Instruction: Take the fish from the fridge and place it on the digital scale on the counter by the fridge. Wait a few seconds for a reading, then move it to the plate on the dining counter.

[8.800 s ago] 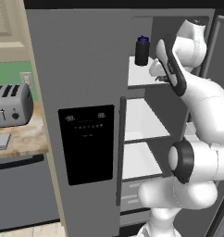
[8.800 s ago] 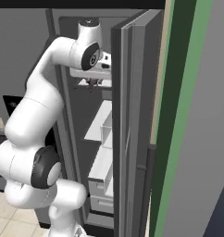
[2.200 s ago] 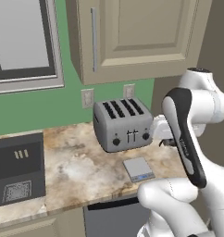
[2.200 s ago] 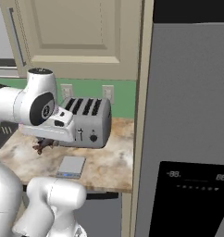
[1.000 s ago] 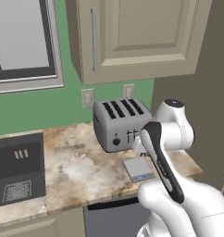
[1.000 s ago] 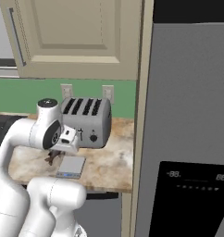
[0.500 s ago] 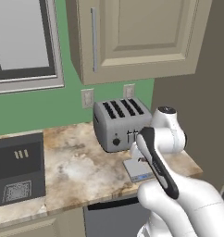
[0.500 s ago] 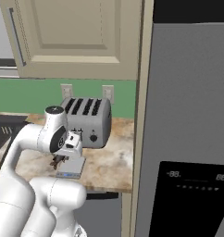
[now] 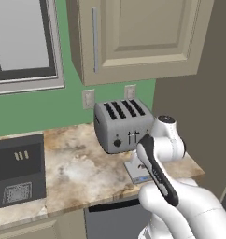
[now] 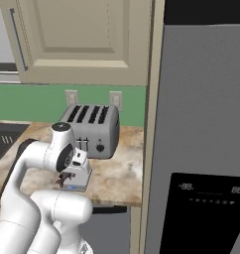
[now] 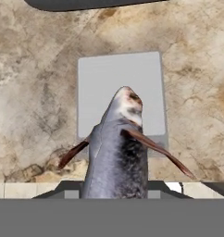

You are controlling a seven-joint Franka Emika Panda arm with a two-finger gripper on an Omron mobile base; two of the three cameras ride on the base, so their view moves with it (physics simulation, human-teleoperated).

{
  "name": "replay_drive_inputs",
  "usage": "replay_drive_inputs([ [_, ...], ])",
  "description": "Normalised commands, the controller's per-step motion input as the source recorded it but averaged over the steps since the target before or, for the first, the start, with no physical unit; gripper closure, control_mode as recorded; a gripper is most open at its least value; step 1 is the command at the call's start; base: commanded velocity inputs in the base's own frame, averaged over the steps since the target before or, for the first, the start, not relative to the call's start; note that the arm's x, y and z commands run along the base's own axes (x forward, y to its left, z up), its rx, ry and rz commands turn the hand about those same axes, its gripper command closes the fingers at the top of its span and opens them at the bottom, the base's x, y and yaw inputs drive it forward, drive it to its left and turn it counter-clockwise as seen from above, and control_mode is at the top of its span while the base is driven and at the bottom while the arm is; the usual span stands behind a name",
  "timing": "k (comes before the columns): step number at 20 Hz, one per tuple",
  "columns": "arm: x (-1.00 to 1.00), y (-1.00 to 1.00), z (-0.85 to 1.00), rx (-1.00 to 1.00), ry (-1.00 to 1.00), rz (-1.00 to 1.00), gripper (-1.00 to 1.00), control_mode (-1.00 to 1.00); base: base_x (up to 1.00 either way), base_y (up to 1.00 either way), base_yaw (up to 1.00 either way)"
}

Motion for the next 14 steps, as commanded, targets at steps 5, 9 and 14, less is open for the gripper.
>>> replay_drive_inputs([
  [5,0.28,0.00,-0.29,0.00,0.02,0.00,1.00,-1.00,0.00,0.00,0.00],
  [9,0.26,0.00,-0.06,0.00,0.03,0.00,1.00,-1.00,0.00,0.00,0.00],
  [14,0.11,0.00,-0.10,0.00,0.04,0.00,1.00,-1.00,0.00,0.00,0.00],
])
